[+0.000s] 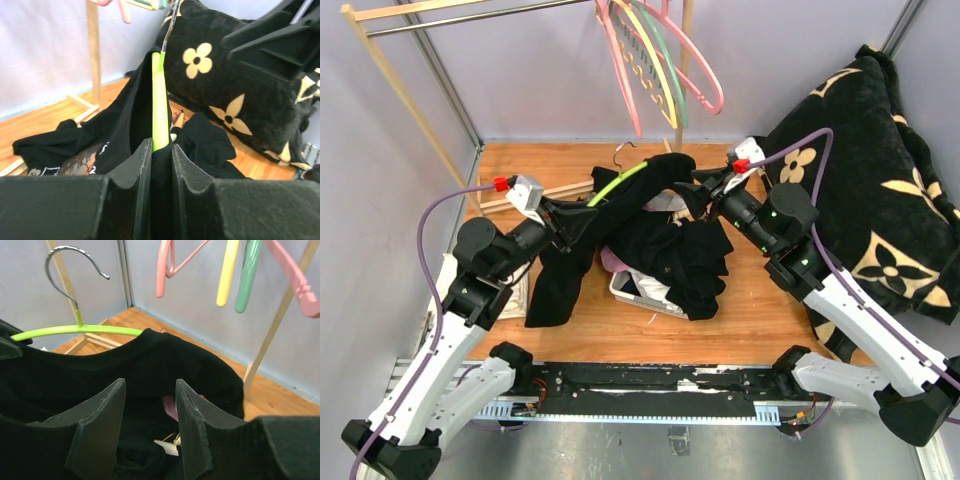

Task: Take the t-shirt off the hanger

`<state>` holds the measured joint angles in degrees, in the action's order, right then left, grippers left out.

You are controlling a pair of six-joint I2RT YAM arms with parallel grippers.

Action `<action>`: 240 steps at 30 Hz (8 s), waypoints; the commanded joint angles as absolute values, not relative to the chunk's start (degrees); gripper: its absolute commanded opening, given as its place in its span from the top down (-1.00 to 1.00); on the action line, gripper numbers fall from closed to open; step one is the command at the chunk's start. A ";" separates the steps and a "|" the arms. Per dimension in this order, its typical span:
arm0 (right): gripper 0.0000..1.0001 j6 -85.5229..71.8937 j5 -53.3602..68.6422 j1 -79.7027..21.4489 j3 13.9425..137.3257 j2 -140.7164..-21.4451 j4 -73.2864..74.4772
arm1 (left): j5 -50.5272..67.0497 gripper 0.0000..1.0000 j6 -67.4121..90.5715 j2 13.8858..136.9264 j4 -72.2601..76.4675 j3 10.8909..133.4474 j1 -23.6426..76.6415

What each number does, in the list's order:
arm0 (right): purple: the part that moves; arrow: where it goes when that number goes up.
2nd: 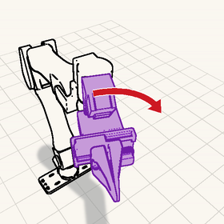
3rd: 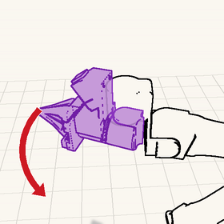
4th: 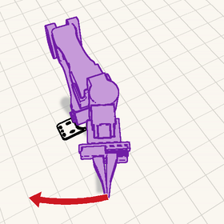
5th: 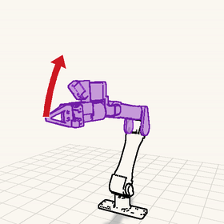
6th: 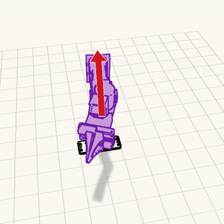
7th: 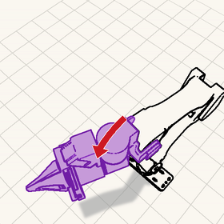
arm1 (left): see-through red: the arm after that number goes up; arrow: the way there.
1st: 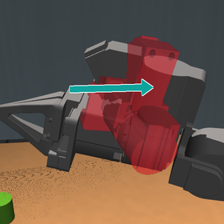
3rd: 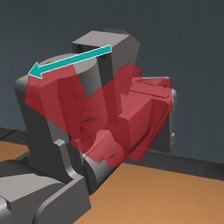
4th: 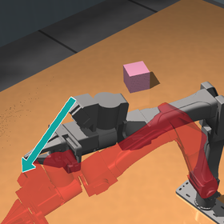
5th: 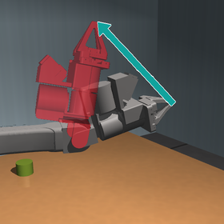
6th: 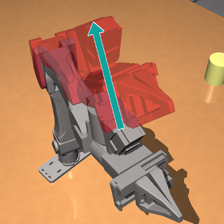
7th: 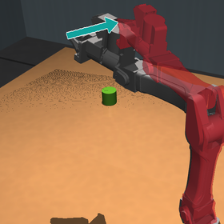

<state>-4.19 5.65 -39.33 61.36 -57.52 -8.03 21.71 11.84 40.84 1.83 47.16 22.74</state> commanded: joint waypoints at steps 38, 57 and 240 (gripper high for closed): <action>0.29 -17.85 -9.46 -43.89 60.29 -63.67 -12.40 | 12.20 0.99 8.82 44.26 20.61 45.00 42.01; 0.21 -25.05 -7.90 -43.92 55.21 -60.37 -17.48 | 5.11 0.99 8.97 46.98 27.76 42.39 44.68; 0.99 5.18 -16.43 -42.96 70.67 -60.29 -23.60 | 2.57 0.98 14.73 33.67 -6.91 34.13 48.16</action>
<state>3.97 -13.89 -43.46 67.68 -61.01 -17.78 3.60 14.00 34.52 -6.55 34.85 47.77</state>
